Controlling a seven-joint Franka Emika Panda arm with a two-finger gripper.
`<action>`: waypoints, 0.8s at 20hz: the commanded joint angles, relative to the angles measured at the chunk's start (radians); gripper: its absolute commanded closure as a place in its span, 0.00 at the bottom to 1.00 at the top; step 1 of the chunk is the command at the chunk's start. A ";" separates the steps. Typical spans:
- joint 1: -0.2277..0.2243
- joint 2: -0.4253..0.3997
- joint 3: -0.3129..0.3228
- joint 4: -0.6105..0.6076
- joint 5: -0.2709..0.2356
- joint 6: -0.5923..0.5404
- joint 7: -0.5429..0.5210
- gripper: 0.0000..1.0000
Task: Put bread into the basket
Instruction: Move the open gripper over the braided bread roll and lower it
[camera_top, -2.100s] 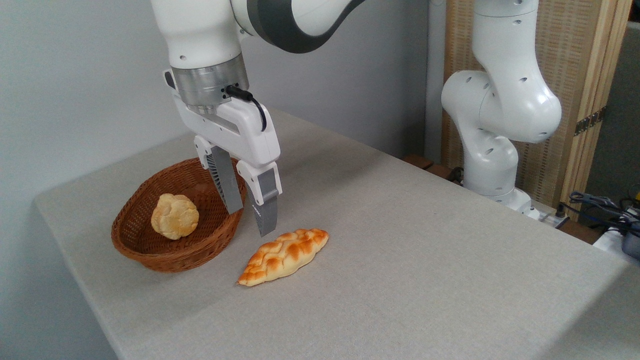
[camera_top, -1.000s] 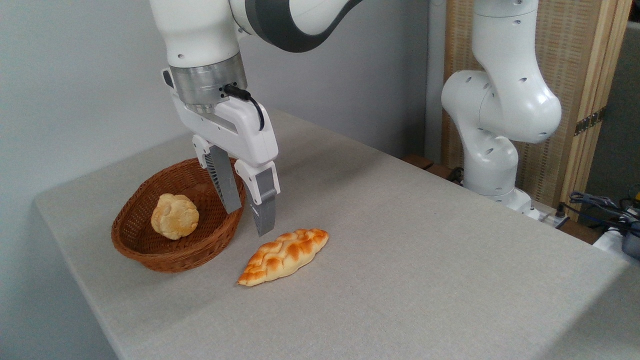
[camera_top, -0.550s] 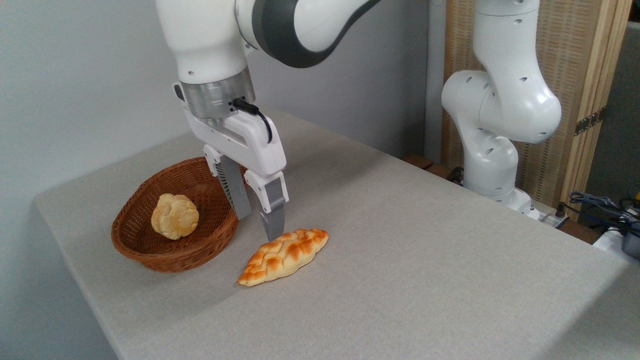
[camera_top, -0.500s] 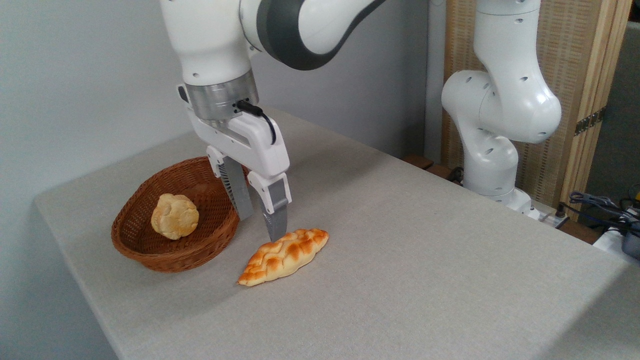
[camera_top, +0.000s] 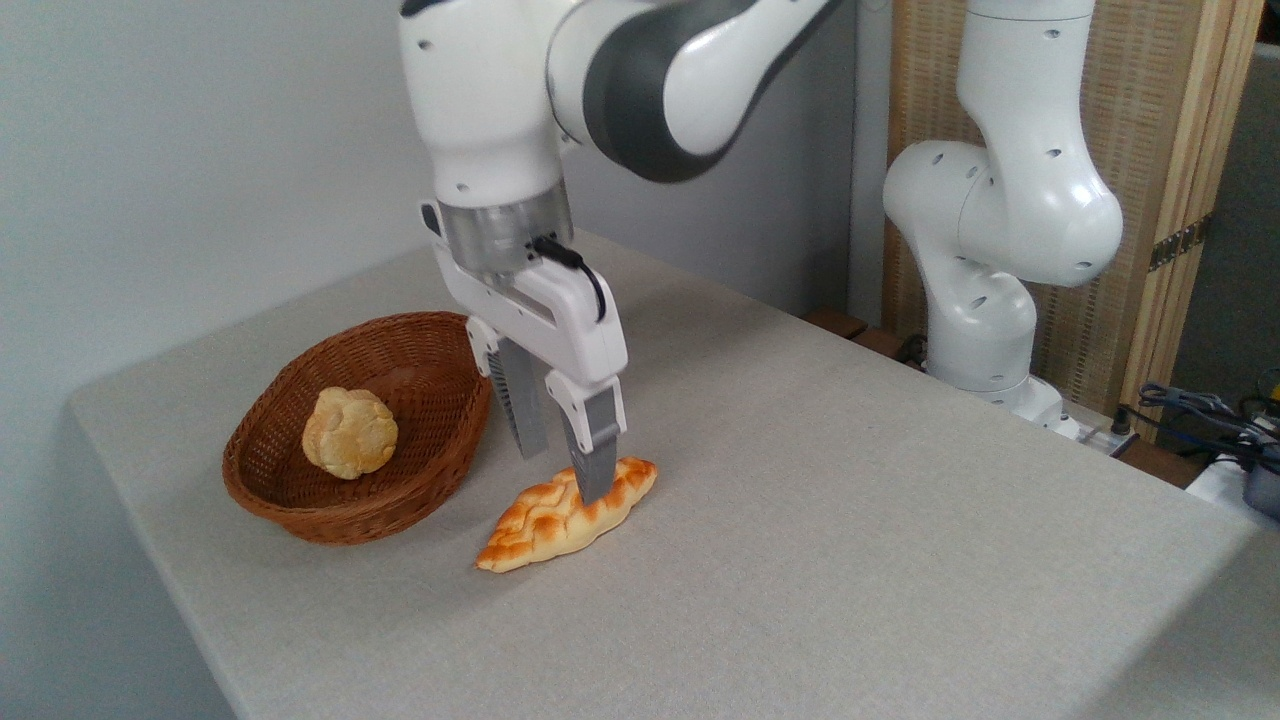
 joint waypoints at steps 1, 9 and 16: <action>-0.006 -0.057 0.015 -0.149 -0.007 0.139 0.056 0.00; -0.023 -0.052 0.015 -0.172 -0.108 0.178 0.044 0.00; -0.020 -0.078 0.052 -0.144 -0.120 0.175 0.050 0.00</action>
